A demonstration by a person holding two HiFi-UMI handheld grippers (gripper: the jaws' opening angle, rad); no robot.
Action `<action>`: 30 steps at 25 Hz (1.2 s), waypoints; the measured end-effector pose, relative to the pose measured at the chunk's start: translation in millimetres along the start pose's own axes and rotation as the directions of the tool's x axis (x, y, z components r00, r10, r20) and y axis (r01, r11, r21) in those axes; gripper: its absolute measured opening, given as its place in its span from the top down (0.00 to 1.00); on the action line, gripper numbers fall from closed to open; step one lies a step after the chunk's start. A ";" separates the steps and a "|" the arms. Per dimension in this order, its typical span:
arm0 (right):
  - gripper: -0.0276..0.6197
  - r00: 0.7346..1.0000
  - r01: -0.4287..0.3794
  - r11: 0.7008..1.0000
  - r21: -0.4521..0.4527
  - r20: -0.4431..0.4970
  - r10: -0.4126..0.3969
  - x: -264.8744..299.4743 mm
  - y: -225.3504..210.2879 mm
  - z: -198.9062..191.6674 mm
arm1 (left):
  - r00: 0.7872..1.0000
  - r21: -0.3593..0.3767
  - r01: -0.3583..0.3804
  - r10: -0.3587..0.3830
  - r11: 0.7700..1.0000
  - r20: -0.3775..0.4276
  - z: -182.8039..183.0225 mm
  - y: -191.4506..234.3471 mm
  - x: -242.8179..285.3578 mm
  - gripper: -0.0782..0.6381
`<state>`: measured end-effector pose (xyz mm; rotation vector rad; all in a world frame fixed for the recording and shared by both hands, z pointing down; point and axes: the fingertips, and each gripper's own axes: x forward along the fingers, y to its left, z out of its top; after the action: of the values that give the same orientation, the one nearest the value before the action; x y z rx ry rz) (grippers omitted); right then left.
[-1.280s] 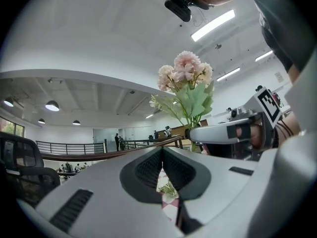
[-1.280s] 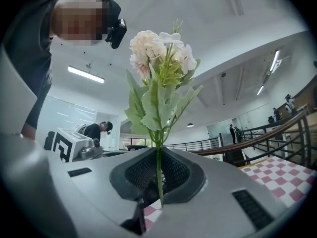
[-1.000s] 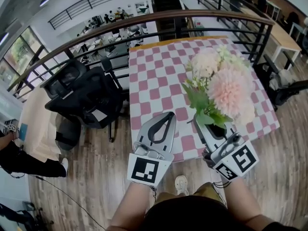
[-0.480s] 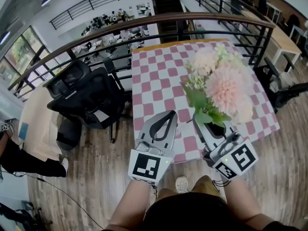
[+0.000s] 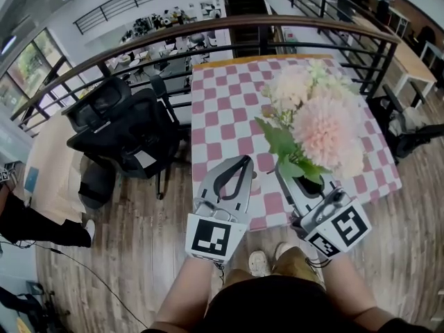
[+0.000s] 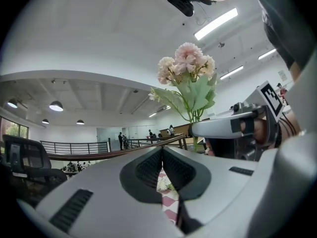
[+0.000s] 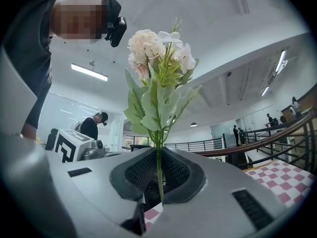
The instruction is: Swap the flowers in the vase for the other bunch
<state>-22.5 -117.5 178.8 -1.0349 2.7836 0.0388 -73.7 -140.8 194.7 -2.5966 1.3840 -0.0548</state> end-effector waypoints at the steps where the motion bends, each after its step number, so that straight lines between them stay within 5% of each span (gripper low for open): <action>1: 0.89 1.000 -0.005 1.000 -0.001 -0.002 0.005 0.9 0.9 -0.5 | 1.000 0.004 -0.001 0.001 1.000 0.001 -0.2 -0.4 -0.7 0.88; 16: 0.89 0.995 -0.099 0.995 0.030 0.000 0.099 7.6 -4.4 4.5 | 0.999 0.063 -0.051 0.052 0.997 -0.005 6.4 -4.9 3.9 0.88; 30: 0.89 0.978 -0.207 0.977 0.056 0.003 0.207 10.0 -15.3 2.3 | 0.983 0.083 -0.176 0.179 0.981 -0.030 11.3 -7.4 4.4 0.88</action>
<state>-19.7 -135.4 175.4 -0.7286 2.8661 -0.0145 -63.7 -138.7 184.8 -2.4091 1.5859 -0.1300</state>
